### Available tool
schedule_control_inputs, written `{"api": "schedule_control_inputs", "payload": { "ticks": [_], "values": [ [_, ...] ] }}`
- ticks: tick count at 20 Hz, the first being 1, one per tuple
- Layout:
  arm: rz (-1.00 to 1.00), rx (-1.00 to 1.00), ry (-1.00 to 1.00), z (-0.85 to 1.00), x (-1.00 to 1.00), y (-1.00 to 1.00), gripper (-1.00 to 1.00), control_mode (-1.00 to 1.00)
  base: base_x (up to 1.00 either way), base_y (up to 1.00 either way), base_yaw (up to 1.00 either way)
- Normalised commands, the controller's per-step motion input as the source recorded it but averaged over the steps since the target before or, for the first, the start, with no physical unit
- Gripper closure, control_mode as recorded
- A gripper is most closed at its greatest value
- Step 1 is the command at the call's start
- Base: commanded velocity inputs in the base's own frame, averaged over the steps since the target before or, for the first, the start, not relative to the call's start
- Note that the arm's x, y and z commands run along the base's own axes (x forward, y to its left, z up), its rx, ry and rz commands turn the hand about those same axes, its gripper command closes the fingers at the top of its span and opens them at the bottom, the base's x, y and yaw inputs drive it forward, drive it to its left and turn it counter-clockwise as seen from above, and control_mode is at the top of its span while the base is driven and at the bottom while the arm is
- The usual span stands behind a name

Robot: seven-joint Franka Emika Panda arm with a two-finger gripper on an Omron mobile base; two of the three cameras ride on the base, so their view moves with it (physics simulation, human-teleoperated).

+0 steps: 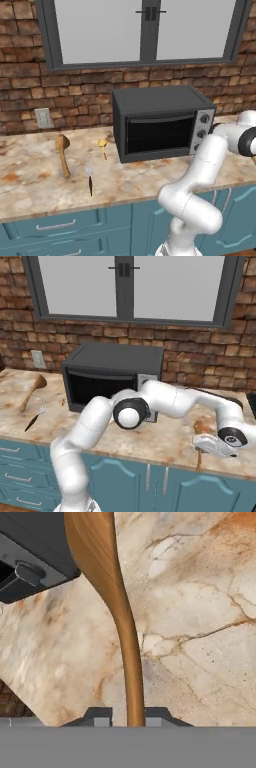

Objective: Organize the utensils by type. Pick up the wooden spoons from the counter and place them in the open cabinet. Then pick up the metallic utensils from the counter and place them in the open drawer.

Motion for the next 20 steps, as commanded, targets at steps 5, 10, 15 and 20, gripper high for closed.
{"api": "schedule_control_inputs", "payload": {
  "ticks": [5,10,15,20],
  "values": [
    [0.00,-0.31,-0.56,0.09,-0.89,1.00,1.00,-1.00,0.00,0.00,0.00],
    [0.00,-0.46,-0.17,0.53,-0.18,1.00,1.00,-1.00,0.00,0.00,0.00],
    [0.00,-0.45,0.00,0.94,0.00,1.00,1.00,-1.00,0.00,0.00,0.00],
    [0.00,-0.50,0.00,0.93,0.00,1.00,1.00,-1.00,0.00,0.00,0.00]
  ]
}}
